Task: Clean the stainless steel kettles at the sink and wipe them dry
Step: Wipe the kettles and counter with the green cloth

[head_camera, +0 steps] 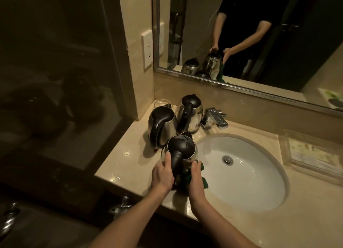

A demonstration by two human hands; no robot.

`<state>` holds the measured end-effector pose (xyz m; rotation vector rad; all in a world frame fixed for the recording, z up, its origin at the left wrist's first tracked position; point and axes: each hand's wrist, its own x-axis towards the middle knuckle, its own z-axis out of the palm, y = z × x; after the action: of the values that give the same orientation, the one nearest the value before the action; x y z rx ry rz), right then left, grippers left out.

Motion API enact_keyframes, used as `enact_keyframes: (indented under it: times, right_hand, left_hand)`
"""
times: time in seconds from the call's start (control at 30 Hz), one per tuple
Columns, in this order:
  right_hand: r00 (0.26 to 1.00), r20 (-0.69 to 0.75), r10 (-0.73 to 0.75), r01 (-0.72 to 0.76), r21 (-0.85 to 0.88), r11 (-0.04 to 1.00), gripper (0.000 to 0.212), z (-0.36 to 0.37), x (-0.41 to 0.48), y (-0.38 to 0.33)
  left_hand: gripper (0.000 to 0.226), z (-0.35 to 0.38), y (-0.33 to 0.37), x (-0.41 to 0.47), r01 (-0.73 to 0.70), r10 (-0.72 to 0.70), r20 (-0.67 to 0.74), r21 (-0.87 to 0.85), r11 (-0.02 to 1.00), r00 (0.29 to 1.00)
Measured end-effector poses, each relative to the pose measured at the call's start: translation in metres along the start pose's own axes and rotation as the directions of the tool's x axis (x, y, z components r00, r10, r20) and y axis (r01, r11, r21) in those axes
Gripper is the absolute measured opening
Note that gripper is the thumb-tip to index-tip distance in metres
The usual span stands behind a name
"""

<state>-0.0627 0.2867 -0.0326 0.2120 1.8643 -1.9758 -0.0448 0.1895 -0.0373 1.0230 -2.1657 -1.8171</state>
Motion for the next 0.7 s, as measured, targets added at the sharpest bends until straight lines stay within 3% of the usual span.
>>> enact_keyframes:
  times: [0.13,0.27,0.37,0.57,0.63,0.7]
  right_hand:
    - [0.985,0.028,-0.170,0.172,-0.094,0.981,0.059,0.006,-0.007,-0.009]
    - [0.954,0.039,-0.298,0.299,-0.220,0.929,0.079,0.014,-0.010,-0.008]
    - [0.966,0.024,-0.258,0.256,-0.229,0.939,0.078,0.014,-0.006,0.000]
    - [1.000,-0.007,0.017,-0.018,-0.069,0.997,0.071,-0.001,0.013,-0.010]
    - [1.000,0.015,0.007,-0.006,-0.054,0.998,0.082,0.000,0.008,-0.017]
    - [0.997,0.018,-0.079,0.080,-0.053,0.995,0.078,0.002,0.003,-0.027]
  left_hand:
    - [0.077,-0.002,0.001,0.001,-0.031,0.030,0.022,0.008,0.999,0.999]
    - [0.073,-0.007,0.001,0.005,-0.044,0.044,0.040,0.010,0.999,0.998]
    - [0.069,-0.008,0.002,0.004,-0.041,0.040,0.050,0.003,0.999,0.998]
    - [0.064,-0.010,0.003,0.003,0.013,-0.012,0.073,-0.017,1.000,0.997]
    - [0.063,-0.010,0.003,0.003,0.016,-0.014,0.076,-0.034,0.999,0.997]
    - [0.062,-0.010,0.003,0.004,0.015,-0.012,0.083,-0.039,0.999,0.996]
